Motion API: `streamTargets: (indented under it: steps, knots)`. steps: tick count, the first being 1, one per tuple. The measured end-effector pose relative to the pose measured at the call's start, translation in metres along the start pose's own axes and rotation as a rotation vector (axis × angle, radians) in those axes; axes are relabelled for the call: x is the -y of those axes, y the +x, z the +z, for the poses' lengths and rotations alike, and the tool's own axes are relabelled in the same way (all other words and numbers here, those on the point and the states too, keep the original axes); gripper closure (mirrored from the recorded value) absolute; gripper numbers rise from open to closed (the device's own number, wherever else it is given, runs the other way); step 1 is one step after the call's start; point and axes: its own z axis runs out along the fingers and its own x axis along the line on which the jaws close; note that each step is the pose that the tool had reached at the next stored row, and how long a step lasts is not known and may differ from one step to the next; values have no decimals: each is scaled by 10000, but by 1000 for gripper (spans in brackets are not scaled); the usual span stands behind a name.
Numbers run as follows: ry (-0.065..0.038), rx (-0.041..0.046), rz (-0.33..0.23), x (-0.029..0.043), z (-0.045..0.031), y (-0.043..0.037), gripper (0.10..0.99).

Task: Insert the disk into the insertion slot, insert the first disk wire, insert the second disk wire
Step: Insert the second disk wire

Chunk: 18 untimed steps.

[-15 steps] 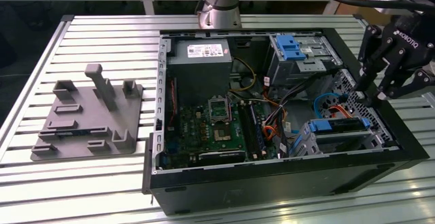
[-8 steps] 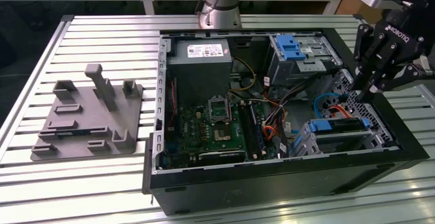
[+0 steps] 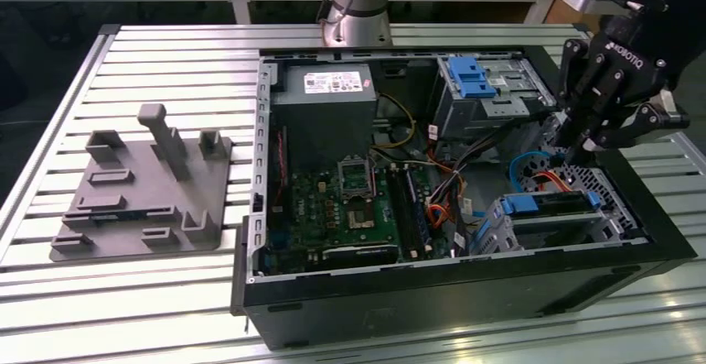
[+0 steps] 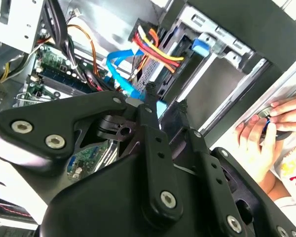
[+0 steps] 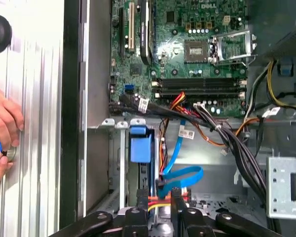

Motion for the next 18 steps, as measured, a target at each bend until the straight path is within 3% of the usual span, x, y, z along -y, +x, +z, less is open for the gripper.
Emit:
streamTargets:
  steps: [3,12,18]
  knots:
    - [7,-2,-56,-35,14,-1,761]
    - [49,-47,-436,-42,57,-6,761]
    - [57,-200,-535,-44,83,-9,761]
